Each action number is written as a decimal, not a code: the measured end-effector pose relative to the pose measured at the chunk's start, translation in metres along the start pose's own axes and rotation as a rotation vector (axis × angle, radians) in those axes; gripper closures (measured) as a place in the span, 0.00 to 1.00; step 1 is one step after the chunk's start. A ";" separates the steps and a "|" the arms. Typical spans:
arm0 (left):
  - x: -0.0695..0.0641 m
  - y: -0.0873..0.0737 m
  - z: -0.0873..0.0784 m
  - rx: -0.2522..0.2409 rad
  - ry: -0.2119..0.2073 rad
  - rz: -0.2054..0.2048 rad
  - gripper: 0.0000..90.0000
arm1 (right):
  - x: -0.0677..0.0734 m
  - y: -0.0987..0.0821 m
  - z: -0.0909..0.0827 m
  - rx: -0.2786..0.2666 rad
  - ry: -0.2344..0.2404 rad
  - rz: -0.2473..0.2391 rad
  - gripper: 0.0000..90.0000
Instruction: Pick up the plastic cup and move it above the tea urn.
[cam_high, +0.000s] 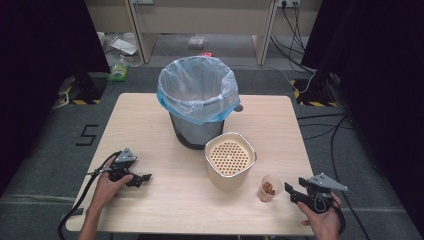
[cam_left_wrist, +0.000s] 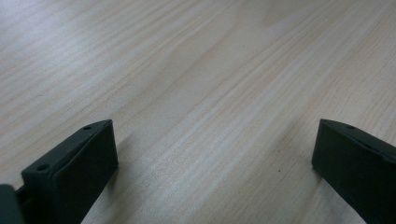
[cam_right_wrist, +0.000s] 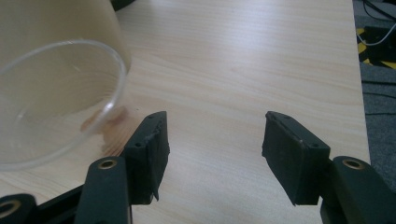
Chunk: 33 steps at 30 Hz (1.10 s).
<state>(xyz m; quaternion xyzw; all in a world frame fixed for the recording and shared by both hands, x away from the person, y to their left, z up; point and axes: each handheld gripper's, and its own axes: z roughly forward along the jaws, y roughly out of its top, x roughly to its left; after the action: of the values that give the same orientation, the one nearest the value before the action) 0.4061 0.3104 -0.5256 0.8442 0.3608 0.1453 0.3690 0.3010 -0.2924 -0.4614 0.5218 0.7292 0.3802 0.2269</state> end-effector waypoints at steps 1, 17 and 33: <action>0.000 0.000 0.000 0.000 0.000 0.000 0.00 | 0.001 0.002 -0.002 -0.001 0.003 0.000 0.46; 0.000 0.000 0.000 0.000 0.000 0.000 0.00 | 0.011 0.021 -0.017 -0.033 0.003 -0.009 0.48; 0.000 0.000 0.000 0.000 0.000 0.000 0.00 | 0.032 0.030 0.000 -0.006 0.080 -0.064 0.56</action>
<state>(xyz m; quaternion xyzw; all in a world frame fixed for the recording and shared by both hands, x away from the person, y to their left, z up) 0.4062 0.3103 -0.5257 0.8441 0.3607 0.1454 0.3691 0.3072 -0.2573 -0.4352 0.4821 0.7526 0.3956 0.2114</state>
